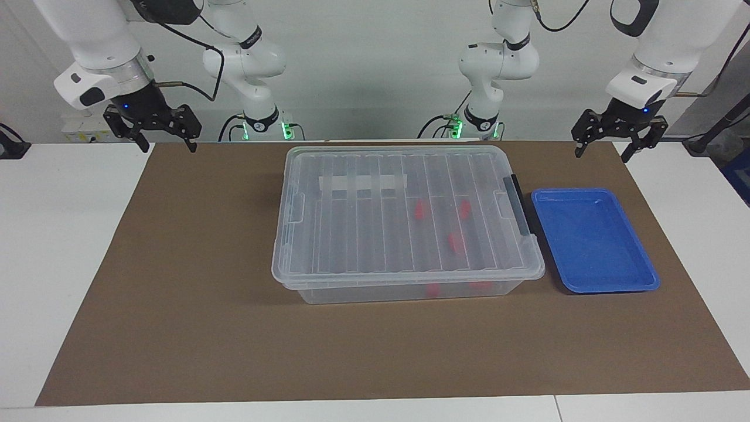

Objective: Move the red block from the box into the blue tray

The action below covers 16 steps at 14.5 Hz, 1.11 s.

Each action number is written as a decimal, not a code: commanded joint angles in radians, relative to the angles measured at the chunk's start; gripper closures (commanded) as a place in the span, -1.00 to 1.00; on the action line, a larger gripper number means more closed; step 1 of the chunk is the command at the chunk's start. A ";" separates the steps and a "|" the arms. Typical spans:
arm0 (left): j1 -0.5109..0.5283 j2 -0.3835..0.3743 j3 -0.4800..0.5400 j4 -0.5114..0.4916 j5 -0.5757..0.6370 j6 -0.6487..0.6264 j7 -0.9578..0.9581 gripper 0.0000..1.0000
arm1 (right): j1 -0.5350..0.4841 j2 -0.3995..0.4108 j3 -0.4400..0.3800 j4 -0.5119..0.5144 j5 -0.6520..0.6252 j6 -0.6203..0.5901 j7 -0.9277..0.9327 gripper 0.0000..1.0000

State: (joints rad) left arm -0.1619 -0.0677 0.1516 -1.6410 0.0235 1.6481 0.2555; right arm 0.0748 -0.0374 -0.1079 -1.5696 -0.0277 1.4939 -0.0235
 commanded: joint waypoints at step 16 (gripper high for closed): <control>0.005 -0.012 -0.003 0.000 0.016 -0.019 0.007 -1.00 | 0.224 0.003 0.020 -0.302 0.052 0.441 0.193 -1.00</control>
State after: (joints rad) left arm -0.1619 -0.0677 0.1516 -1.6410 0.0235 1.6477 0.2555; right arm 0.2659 -0.0350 -0.0846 -1.8093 0.0146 1.8500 0.1322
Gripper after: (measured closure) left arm 0.000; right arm 0.000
